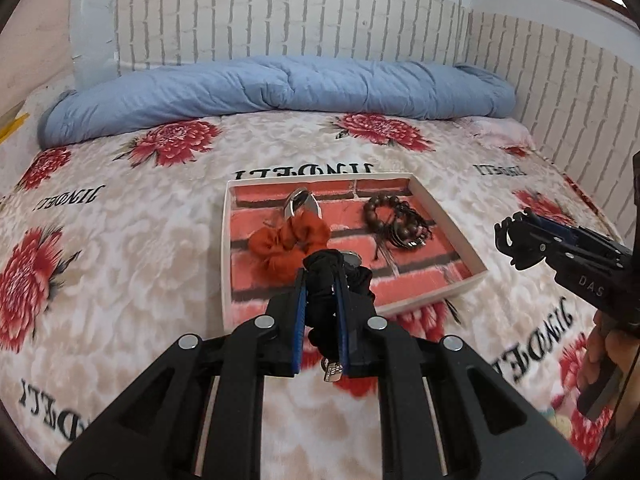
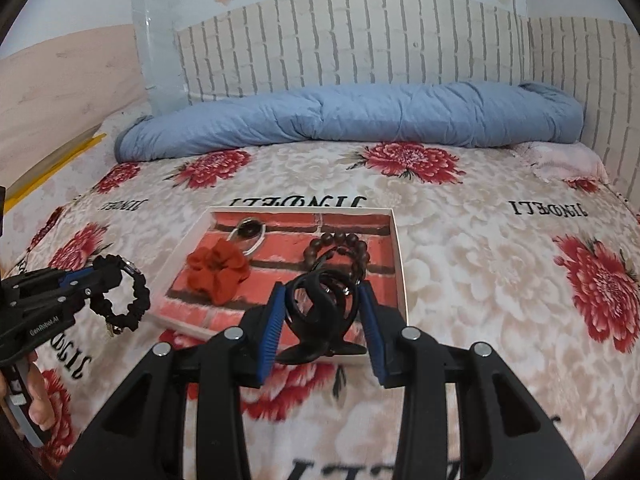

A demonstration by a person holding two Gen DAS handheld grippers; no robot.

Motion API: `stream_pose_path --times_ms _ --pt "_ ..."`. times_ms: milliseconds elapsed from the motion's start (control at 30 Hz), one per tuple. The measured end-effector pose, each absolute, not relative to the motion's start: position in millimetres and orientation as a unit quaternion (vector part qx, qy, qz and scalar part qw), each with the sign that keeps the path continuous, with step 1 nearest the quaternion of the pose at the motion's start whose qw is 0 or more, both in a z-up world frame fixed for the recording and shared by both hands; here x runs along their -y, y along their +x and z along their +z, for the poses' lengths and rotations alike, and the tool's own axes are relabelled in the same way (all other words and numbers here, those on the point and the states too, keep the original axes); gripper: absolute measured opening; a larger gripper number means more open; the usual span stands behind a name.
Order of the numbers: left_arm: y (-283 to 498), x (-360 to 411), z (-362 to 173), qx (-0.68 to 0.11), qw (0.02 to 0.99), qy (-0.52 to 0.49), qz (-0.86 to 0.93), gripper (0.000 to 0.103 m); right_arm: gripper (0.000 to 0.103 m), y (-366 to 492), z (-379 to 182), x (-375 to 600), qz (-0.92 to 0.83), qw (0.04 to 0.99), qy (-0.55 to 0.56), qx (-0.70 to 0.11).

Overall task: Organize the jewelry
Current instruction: 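Carry bead bracelet in left tool while right tool carries claw clip into tray, then open both tools to release bead bracelet and claw clip in tray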

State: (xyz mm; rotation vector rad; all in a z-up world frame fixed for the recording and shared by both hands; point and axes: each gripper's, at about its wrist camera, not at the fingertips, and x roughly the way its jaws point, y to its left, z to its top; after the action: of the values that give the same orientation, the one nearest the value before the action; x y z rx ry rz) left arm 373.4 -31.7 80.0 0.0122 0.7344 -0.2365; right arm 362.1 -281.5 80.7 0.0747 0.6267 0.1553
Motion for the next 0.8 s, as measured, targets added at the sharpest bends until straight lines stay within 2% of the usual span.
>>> stream_pose_path --times_ms 400,800 --pt "462.1 40.2 8.3 -0.421 0.903 0.012 -0.088 0.012 0.038 440.1 11.9 274.9 0.055 0.925 0.037 -0.375" --pt "490.9 25.7 -12.8 -0.438 0.897 0.0 -0.066 0.014 0.038 465.7 -10.4 282.3 0.03 0.921 0.016 -0.387"
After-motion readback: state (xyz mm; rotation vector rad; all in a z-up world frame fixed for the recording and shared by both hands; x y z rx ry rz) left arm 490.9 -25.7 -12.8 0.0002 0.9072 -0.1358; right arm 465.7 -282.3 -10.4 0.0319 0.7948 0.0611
